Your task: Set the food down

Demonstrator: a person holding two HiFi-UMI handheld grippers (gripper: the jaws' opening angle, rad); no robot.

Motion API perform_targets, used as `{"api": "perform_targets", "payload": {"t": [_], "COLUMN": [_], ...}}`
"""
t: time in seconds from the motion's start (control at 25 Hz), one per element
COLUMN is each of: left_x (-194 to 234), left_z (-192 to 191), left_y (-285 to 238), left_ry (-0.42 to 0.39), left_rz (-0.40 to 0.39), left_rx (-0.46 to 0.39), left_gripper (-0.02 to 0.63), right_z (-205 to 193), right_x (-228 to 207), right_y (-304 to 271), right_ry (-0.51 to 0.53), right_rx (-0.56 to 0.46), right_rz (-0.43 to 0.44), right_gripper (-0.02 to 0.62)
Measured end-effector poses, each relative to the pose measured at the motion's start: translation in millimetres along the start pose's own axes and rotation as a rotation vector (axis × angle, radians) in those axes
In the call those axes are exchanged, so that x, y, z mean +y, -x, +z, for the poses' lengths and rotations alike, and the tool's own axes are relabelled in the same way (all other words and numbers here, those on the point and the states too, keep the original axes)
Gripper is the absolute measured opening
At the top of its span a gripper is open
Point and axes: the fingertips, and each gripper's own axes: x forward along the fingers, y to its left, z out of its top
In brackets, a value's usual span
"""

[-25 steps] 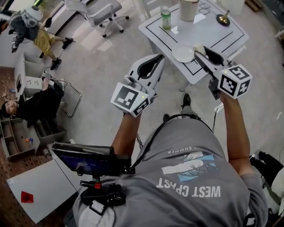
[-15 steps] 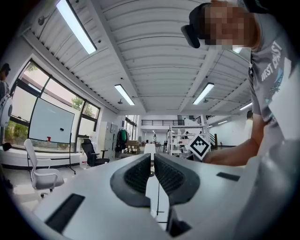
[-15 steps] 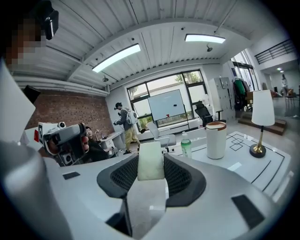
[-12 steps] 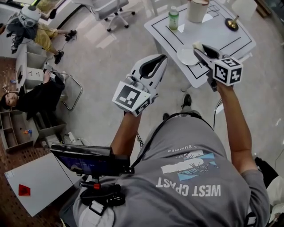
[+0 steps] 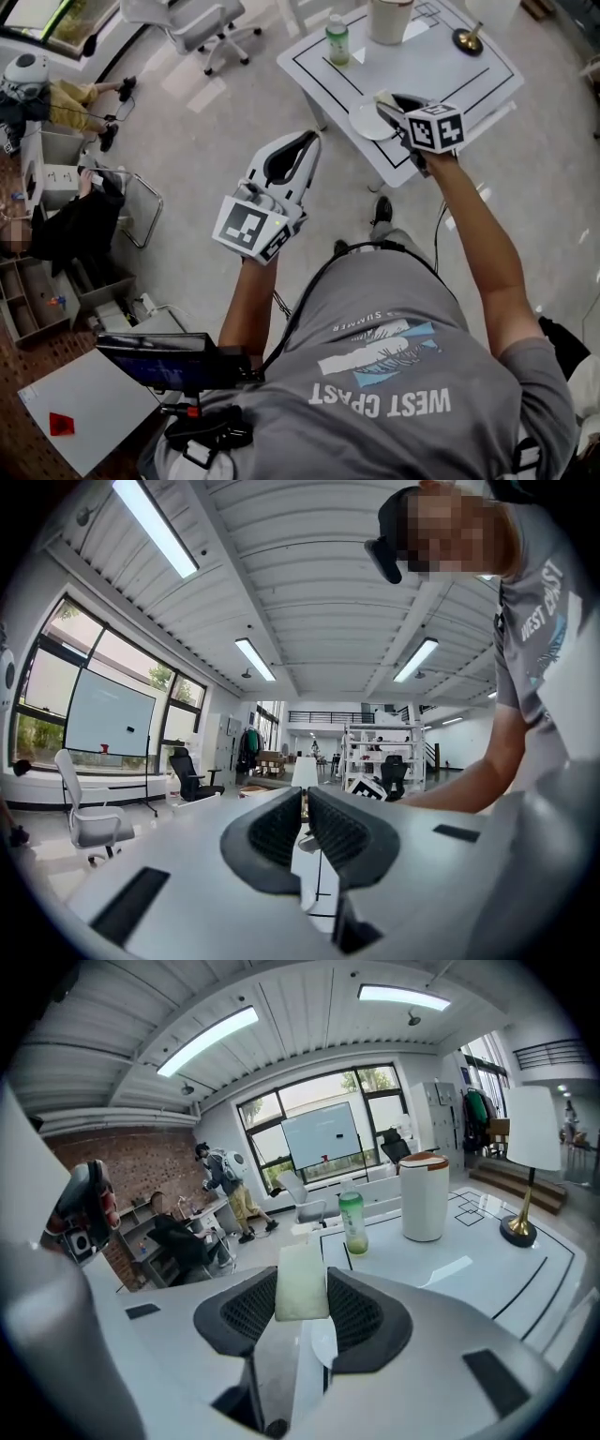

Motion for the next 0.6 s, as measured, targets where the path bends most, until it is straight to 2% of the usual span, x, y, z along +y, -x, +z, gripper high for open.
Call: {"api": "perform_targets", "payload": {"t": [0.6], "left_x": [7.4], "left_z": [-21.3], "left_y": [-2.4], "left_ry": [0.030], "left_rz": [0.059], "left_rx": [0.063], "left_gripper": [0.012], "right_z": [-44.4], "right_x": [-58.3], "right_y": [-68.3], "right_ry": [-0.024], "right_rx": [0.172], "right_rz": [-0.033], "right_gripper": [0.166]}}
